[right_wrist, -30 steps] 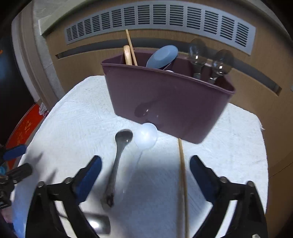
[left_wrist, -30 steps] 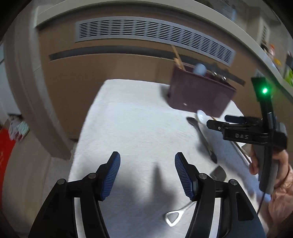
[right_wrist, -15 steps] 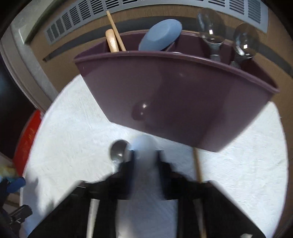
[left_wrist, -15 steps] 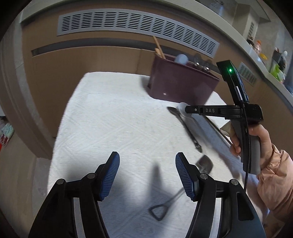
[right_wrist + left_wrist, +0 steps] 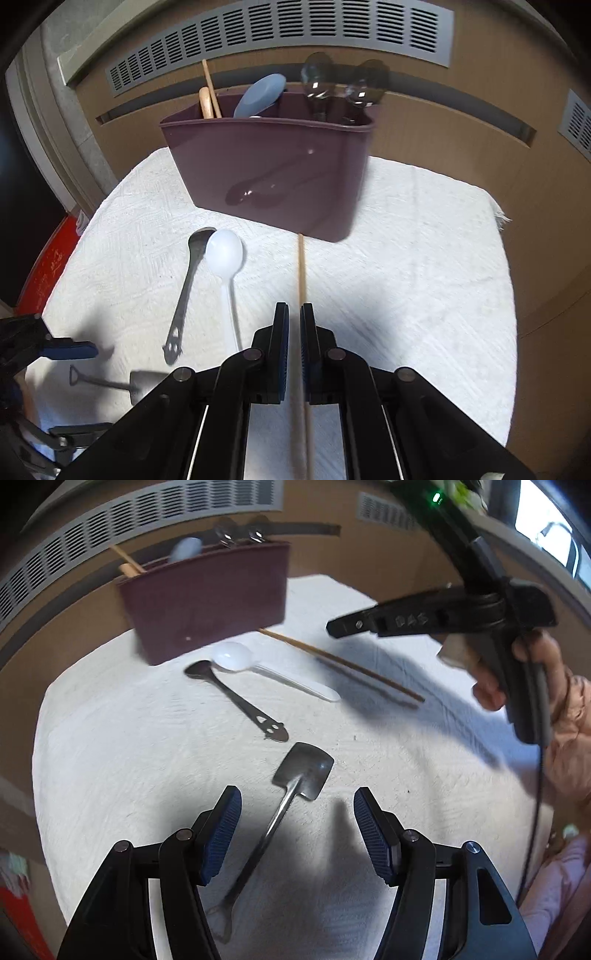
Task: Organize utensils
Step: 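Grasp the white plastic spoon by its handle with the right tool, then grasp the spade-shaped metal spoon with the left tool while the right tool holds the white spoon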
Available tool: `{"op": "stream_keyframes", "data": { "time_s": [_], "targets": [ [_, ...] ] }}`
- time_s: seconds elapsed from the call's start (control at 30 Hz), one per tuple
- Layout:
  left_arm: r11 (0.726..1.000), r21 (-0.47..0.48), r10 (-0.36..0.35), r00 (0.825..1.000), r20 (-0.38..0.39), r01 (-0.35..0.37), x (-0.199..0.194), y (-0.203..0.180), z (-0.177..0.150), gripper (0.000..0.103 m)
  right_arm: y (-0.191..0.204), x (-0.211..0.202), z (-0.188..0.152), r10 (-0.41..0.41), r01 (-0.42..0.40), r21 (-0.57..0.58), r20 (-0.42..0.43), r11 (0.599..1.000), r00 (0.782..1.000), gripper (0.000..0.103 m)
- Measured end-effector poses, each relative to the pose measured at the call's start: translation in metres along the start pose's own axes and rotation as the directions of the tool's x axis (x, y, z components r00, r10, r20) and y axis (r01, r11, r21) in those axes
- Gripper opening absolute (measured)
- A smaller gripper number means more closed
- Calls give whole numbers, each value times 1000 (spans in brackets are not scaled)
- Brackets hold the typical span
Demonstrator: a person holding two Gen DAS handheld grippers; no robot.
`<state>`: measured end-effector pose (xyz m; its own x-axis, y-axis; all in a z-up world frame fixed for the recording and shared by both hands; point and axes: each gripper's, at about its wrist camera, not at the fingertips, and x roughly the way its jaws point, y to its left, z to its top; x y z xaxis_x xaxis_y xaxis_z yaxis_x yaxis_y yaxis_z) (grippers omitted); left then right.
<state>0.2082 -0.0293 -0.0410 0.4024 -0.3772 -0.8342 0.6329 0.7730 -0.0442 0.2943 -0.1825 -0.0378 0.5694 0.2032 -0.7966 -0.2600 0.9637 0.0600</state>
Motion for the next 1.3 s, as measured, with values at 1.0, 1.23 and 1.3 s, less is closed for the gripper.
{"op": "stream_keyframes", "data": {
  "time_s": [1.0,1.23,1.3],
  "targets": [
    [905,-426,82,987,135,-17,-29,95,-29,14,68,71,35,42,-60,-251,-77,966,996,40],
    [930,-368,49,997,64,-22,-13,80,-20,44,64,59,34,51,-64,-222,-64,973,997,30],
    [940,-340,38,998,44,-21,-10,74,-13,46,57,46,27,47,-55,-212,-44,976,998,30]
  ]
}}
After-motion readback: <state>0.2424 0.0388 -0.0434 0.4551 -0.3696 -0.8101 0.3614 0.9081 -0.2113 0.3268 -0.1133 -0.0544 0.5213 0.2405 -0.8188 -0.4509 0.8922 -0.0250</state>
